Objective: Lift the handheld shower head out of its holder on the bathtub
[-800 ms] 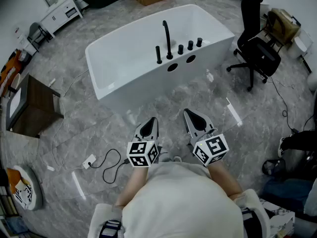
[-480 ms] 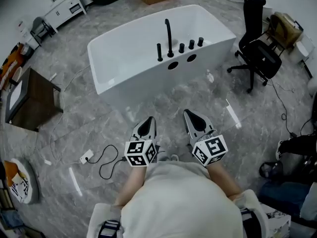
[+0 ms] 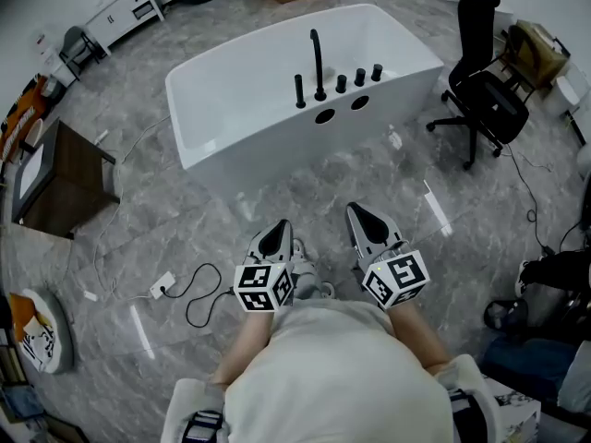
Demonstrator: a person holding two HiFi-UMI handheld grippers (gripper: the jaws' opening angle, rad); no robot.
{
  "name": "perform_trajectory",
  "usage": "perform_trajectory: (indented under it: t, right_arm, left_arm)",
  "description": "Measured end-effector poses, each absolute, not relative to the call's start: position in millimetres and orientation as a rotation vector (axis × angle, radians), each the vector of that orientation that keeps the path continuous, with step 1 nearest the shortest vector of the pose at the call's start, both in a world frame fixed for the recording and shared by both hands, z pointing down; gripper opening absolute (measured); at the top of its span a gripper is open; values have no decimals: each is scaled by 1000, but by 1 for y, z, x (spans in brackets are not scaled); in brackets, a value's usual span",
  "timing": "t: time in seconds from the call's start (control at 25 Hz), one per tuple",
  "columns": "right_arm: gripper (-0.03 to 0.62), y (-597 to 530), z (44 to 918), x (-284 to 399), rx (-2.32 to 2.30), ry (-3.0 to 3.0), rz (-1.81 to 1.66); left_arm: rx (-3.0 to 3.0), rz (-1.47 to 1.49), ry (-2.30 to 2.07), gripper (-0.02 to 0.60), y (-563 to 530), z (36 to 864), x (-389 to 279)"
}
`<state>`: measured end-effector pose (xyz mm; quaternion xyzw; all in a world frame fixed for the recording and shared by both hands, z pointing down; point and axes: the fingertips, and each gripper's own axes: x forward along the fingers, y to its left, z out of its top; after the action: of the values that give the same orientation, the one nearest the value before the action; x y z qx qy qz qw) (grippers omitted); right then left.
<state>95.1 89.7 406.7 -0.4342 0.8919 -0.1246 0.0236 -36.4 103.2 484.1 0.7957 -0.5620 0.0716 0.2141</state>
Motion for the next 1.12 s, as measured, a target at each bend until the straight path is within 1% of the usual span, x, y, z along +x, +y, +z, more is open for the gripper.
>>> perform_trajectory:
  t: [0.44, 0.76, 1.12]
  right_arm:
    - [20, 48, 423, 87, -1361, 2784, -424]
    - [20, -21, 426, 79, -1389, 2776, -438]
    - [20, -104, 407, 47, -1399, 2782, -379]
  left_arm:
    - [2183, 195, -1555, 21, 60, 498, -48]
    - [2191, 191, -1525, 21, -4, 501, -56]
    - [2223, 188, -1509, 21, -90, 488, -83]
